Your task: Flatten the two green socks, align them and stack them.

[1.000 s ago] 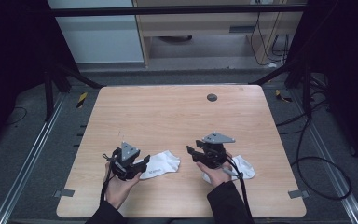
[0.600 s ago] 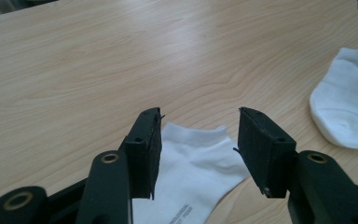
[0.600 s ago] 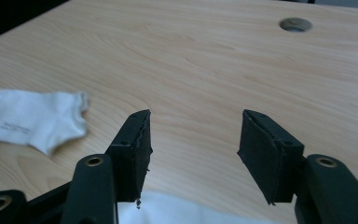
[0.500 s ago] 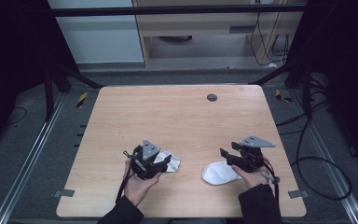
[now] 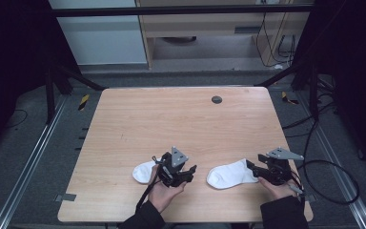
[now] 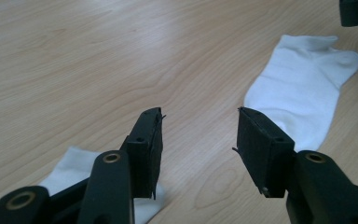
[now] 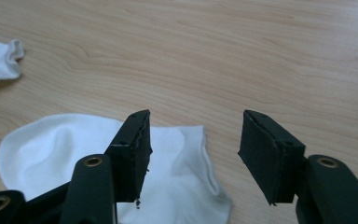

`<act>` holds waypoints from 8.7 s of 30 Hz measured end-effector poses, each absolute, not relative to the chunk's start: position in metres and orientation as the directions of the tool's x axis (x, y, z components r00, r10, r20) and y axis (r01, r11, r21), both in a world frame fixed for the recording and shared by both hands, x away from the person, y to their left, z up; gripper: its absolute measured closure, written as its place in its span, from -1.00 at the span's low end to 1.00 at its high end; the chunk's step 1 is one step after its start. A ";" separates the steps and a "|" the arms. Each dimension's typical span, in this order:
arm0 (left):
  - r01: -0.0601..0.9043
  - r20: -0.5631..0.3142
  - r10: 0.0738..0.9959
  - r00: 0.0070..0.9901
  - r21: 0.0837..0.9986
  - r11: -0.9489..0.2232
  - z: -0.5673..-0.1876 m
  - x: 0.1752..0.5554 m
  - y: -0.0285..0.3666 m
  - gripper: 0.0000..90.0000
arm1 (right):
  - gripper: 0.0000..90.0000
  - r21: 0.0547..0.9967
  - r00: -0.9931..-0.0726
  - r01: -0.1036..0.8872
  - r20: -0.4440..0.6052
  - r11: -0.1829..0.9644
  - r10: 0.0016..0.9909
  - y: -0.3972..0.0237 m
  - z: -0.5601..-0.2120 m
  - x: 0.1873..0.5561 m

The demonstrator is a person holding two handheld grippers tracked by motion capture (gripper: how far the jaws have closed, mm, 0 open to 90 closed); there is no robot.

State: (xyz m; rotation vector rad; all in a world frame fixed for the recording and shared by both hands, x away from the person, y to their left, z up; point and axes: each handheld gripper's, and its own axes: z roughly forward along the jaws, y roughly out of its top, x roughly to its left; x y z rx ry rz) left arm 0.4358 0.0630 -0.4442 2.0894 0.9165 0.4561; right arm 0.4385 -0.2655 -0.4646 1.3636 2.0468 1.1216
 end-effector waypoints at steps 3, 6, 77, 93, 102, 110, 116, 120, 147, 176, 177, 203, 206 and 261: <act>0.454 0.010 0.724 0.690 0.773 -0.443 -0.447 0.434 0.051 0.13 | 0.02 0.796 -0.416 0.572 0.073 0.198 0.906 -0.269 -0.468 0.439; 0.458 0.016 0.716 0.697 0.759 -0.463 -0.452 0.433 0.040 0.18 | 0.09 0.776 -0.412 0.595 0.072 0.209 0.908 -0.272 -0.471 0.440; 0.593 -0.025 0.765 0.643 0.648 -0.478 -0.463 0.408 0.140 0.98 | 0.91 0.689 -0.638 0.578 0.047 0.437 0.769 -0.148 -0.457 0.416; 0.612 -0.005 0.774 0.634 0.616 -0.497 -0.480 0.415 0.148 0.97 | 0.86 0.671 -0.639 0.600 0.074 0.436 0.766 -0.140 -0.477 0.420; 0.611 -0.003 0.780 0.626 0.622 -0.489 -0.482 0.413 0.150 0.75 | 0.70 0.681 -0.633 0.596 0.074 0.425 0.770 -0.146 -0.480 0.422; 0.580 0.000 0.796 0.605 0.685 -0.441 -0.466 0.412 0.161 0.47 | 0.60 0.749 -0.614 0.554 0.074 0.362 0.786 -0.154 -0.469 0.423; 0.562 0.013 0.817 0.576 0.719 -0.408 -0.460 0.417 0.174 0.33 | 0.54 0.781 -0.603 0.534 0.085 0.323 0.793 -0.159 -0.464 0.426; 0.563 0.026 0.836 0.549 0.728 -0.392 -0.459 0.423 0.184 0.25 | 0.47 0.786 -0.597 0.533 0.086 0.313 0.798 -0.158 -0.461 0.430; 0.601 0.031 0.892 0.450 0.729 -0.328 -0.466 0.444 0.228 0.06 | 0.24 0.791 -0.630 0.524 0.109 0.316 0.769 -0.082 -0.445 0.473; 0.709 0.017 0.899 0.438 0.609 -0.356 -0.485 0.452 0.228 0.73 | 0.54 0.660 -0.660 0.586 0.051 0.471 0.750 -0.027 -0.491 0.500; 0.709 0.017 0.899 0.438 0.609 -0.356 -0.485 0.452 0.228 0.74 | 0.54 0.660 -0.660 0.586 0.051 0.471 0.750 -0.027 -0.491 0.500; 0.617 -0.060 0.908 0.415 0.752 -0.232 -0.441 0.443 0.230 0.99 | 0.92 0.805 -0.634 0.489 0.063 0.337 0.771 -0.036 -0.444 0.491; 0.604 -0.058 0.899 0.434 0.759 -0.242 -0.437 0.440 0.225 0.99 | 0.92 0.797 -0.644 0.480 0.037 0.366 0.764 -0.040 -0.438 0.486; 0.616 -0.013 0.778 0.629 0.618 -0.488 -0.467 0.423 0.148 0.98 | 0.92 0.671 -0.629 0.614 0.098 0.416 0.771 -0.131 -0.469 0.413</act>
